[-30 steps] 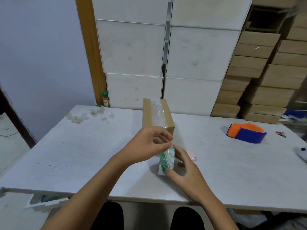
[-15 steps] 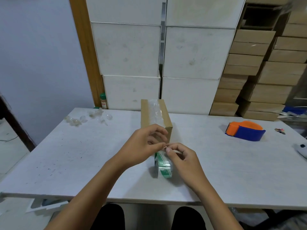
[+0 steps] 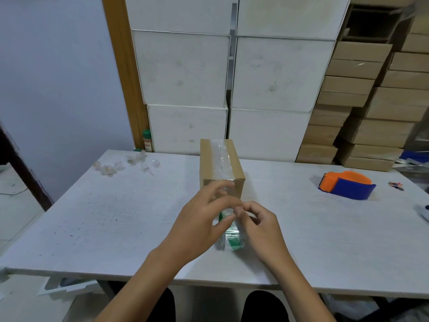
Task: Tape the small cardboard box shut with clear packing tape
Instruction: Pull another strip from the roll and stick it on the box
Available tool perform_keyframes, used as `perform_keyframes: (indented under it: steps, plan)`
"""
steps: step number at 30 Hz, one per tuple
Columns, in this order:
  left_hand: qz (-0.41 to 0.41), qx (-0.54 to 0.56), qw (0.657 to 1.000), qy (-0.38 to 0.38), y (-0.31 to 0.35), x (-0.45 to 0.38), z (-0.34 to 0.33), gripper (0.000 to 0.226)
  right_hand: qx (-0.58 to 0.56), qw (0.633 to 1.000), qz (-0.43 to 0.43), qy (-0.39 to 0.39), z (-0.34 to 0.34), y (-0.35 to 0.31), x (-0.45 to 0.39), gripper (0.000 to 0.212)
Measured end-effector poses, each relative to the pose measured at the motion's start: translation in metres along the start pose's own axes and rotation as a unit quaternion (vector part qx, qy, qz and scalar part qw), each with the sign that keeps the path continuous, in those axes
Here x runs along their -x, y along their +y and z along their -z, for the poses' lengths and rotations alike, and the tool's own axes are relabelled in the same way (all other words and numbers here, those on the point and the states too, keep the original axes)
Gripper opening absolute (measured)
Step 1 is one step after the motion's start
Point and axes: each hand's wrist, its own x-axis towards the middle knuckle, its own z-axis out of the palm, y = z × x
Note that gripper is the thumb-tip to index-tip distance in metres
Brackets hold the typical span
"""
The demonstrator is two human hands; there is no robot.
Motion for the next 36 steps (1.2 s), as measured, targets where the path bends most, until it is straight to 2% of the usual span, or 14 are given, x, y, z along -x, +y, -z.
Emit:
perform_keyframes:
  steps: [6,11,18,28,32,36]
  plan:
    - [0.026,-0.048,0.998,-0.013,-0.0035,-0.0010,-0.0043,0.032,0.011,1.000,0.014,-0.010,0.0035,-0.0009,0.0021,0.018]
    - [0.051,-0.041,0.998,-0.014,-0.0029,-0.0012,-0.0018,0.032,0.019,0.999,0.025,-0.017,0.0033,0.0013,0.0029,0.017]
    - [0.128,0.072,0.989,0.029,-0.0037,0.0014,-0.0009,0.020,0.031,0.999,0.023,-0.011,0.0024,0.0039,0.0037,0.015]
    - [0.129,0.065,0.989,0.014,0.0004,0.0016,-0.0007,0.001,0.035,0.999,0.024,-0.023,0.0026,0.0020,0.0049,0.016]
    - [0.139,0.069,0.988,0.016,0.0005,0.0038,-0.0041,0.005,0.025,0.999,0.022,-0.014,0.0021,0.0018,0.0066,0.008]
    - [0.148,0.083,0.985,0.011,0.0026,0.0025,-0.0034,0.012,0.048,0.997,0.049,-0.017,0.0043,-0.0014,0.0084,0.031]
